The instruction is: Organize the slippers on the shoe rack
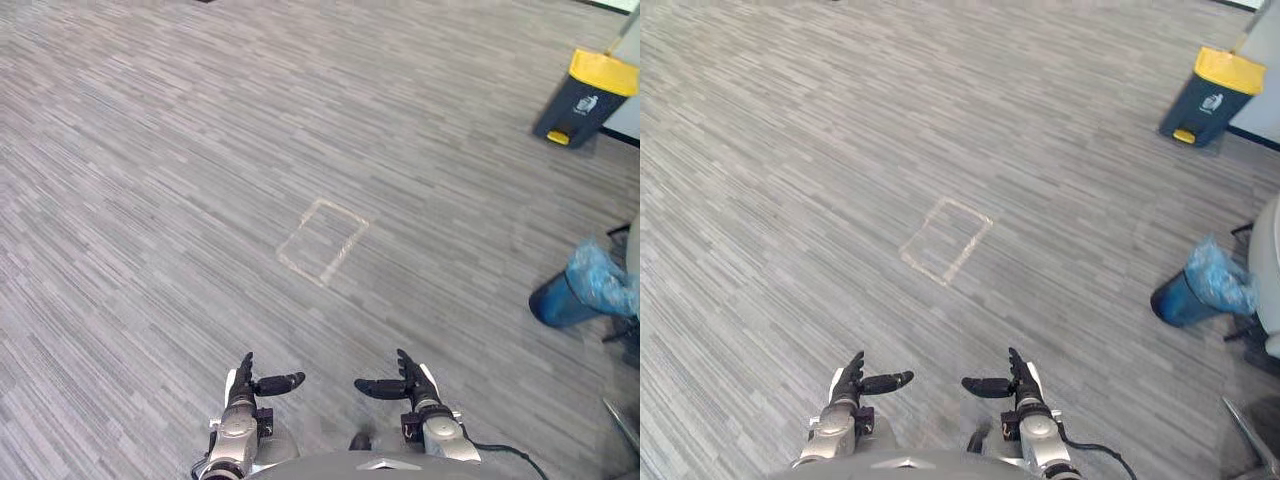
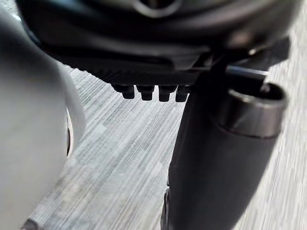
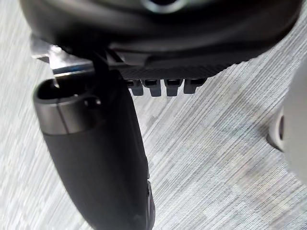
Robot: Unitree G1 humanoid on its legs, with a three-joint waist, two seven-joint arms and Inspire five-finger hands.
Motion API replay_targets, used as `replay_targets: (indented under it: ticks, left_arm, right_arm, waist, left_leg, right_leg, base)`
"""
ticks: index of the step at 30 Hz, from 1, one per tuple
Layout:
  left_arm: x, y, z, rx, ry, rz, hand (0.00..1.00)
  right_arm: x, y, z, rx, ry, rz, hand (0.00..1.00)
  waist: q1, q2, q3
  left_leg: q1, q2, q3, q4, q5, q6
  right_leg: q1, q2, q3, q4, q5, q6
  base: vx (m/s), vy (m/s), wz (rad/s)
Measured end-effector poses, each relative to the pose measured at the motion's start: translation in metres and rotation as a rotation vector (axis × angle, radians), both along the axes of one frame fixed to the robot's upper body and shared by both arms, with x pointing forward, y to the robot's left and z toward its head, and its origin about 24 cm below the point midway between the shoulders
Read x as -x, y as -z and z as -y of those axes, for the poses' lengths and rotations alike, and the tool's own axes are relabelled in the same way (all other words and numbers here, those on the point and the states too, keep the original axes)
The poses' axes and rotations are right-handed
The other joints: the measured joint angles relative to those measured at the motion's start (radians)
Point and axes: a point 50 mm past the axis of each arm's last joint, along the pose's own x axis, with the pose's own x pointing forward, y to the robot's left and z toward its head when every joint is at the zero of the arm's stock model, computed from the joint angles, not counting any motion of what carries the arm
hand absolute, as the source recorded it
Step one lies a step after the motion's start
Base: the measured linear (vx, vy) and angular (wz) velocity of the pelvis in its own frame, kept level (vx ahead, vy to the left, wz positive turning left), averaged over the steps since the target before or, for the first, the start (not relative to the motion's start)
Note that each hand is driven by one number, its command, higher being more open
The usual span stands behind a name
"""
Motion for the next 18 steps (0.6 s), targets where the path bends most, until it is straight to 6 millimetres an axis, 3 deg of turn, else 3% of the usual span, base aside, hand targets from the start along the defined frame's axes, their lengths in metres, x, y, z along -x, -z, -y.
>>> replay_targets:
  ticks: [1,2,3,4,5,6,8,9,10,11,12,13,14,16,18]
  left_arm:
    - [-0.002,-0.001,-0.003,-0.008,0.002,0.006,1.0]
    - [-0.003,-0.002,-0.007,-0.019,0.001,0.011,1.0]
    - [-0.004,-0.003,-0.008,-0.021,0.001,0.012,1.0]
    - [-0.001,-0.002,-0.014,-0.036,0.003,0.001,1.0]
    - [-0.001,-0.002,-0.021,-0.062,0.016,-0.007,1.0]
    - [-0.001,-0.003,-0.024,-0.072,0.02,-0.01,1.0]
    - [0.0,-0.003,-0.03,-0.071,-0.003,-0.016,1.0]
    - [0.004,0.0,-0.024,-0.063,0.018,-0.033,1.0]
    - [0.007,0.002,-0.021,-0.062,0.038,-0.045,1.0]
    - [0.007,0.003,-0.022,-0.082,0.087,-0.064,1.0]
    - [0.008,0.004,-0.023,-0.089,0.094,-0.075,1.0]
    - [0.013,0.007,-0.022,-0.087,0.091,-0.103,1.0]
    - [0.014,0.007,-0.021,-0.086,0.091,-0.109,1.0]
    - [0.017,0.01,-0.018,-0.08,0.103,-0.126,1.0]
    - [0.018,0.01,-0.018,-0.079,0.104,-0.13,1.0]
  right_arm:
    - [0.0,0.002,-0.001,0.002,-0.003,-0.015,1.0]
    - [0.001,0.004,-0.001,0.004,-0.005,-0.032,1.0]
    - [0.002,0.005,-0.001,0.005,-0.005,-0.038,1.0]
    - [0.006,0.007,-0.001,0.007,-0.004,-0.058,1.0]
    - [0.006,0.007,-0.006,-0.001,-0.006,-0.058,1.0]
    - [0.006,0.007,-0.008,-0.005,-0.015,-0.058,1.0]
    - [0.006,0.007,-0.014,-0.013,-0.022,-0.055,1.0]
    - [0.008,0.008,-0.012,-0.008,-0.021,-0.06,1.0]
    - [0.009,0.008,-0.008,0.003,-0.02,-0.062,1.0]
    - [0.005,0.006,-0.011,-0.005,-0.024,-0.05,1.0]
    - [0.005,0.006,-0.012,-0.009,-0.028,-0.051,1.0]
    - [0.001,0.005,-0.013,-0.013,-0.033,-0.037,1.0]
    - [-0.001,0.003,-0.012,-0.011,-0.035,-0.029,1.0]
    - [-0.013,-0.002,-0.008,0.001,-0.044,0.015,1.0]
    - [-0.02,-0.007,-0.009,0.002,-0.051,0.051,1.0]
  waist:
    - [0.004,-0.009,0.006]
    - [0.01,-0.021,0.013]
    - [0.014,-0.022,0.013]
    - [0.033,-0.04,0.007]
    - [0.023,-0.064,0.001]
    - [0.02,-0.068,-0.001]
    - [0.026,-0.074,-0.007]
    - [0.018,-0.066,-0.02]
    - [0.014,-0.068,-0.025]
    - [0.005,-0.095,-0.023]
    - [0.0,-0.099,-0.022]
    - [-0.011,-0.078,-0.014]
    - [-0.016,-0.068,-0.008]
    - [-0.031,-0.026,0.01]
    - [-0.035,-0.023,0.013]
  left_leg:
    - [-0.026,-0.037,-0.015,-0.137,0.009,0.004]
    - [-0.04,-0.082,-0.048,-0.318,0.093,0.014]
    - [-0.039,-0.093,-0.055,-0.344,0.141,0.017]
    - [-0.004,-0.135,-0.065,-0.419,0.276,0.049]
    - [-0.008,-0.145,-0.071,-0.412,0.259,0.067]
    - [-0.018,-0.139,-0.073,-0.382,0.234,0.073]
    - [-0.051,-0.134,-0.058,-0.214,0.13,0.081]
    - [0.0,-0.151,-0.034,-0.251,0.088,0.12]
    - [0.042,-0.159,-0.028,-0.286,0.053,0.107]
    - [0.105,-0.207,-0.018,-0.324,0.038,0.122]
    - [0.135,-0.218,-0.018,-0.342,0.03,0.125]
    - [0.231,-0.218,-0.018,-0.409,0.021,0.121]
    - [0.266,-0.214,-0.015,-0.438,0.022,0.12]
    - [0.379,-0.183,-0.008,-0.515,0.027,0.111]
    - [0.424,-0.168,-0.003,-0.528,0.027,0.11]
  right_leg:
    - [0.026,-0.018,0.01,-0.026,0.003,0.004]
    - [0.057,-0.038,0.024,-0.043,0.006,0.013]
    - [0.062,-0.038,0.031,-0.047,0.009,0.025]
    - [0.093,-0.062,0.063,-0.069,0.024,0.057]
    - [0.09,-0.08,0.063,-0.069,0.059,0.101]
    - [0.09,-0.083,0.071,-0.068,0.089,0.119]
    - [0.08,-0.094,0.12,0.06,0.149,0.131]
    - [0.041,-0.123,0.122,0.206,0.15,0.132]
    - [0.009,-0.148,0.123,0.314,0.154,0.131]
    - [-0.09,-0.225,0.136,0.576,0.173,0.111]
    - [-0.131,-0.239,0.136,0.664,0.15,0.092]
    - [-0.215,-0.226,0.121,0.793,0.081,0.063]
    - [-0.239,-0.214,0.106,0.802,0.058,0.052]
    - [-0.338,-0.152,0.015,0.7,-0.022,-0.012]
    - [-0.431,-0.111,-0.031,0.493,-0.015,-0.016]
  base:
    - [0.51,0.196,-0.28]
    - [0.51,0.221,-0.3]
    - [0.48,0.217,-0.5]
    - [0.5,0.19,-0.23]
    - [0.51,0.187,-0.09]
    - [0.49,0.203,0.21]
    - [0.53,0.329,0.11]
    - [0.42,0.306,0.13]
    - [0.36,0.219,0.19]
    - [0.38,0.167,0.15]
    - [0.58,0.148,0.1]
    - [0.5,0.086,-0.03]
    - [0.51,0.077,-0.03]
    - [0.45,0.033,0.06]
    - [0.61,-0.075,0.25]
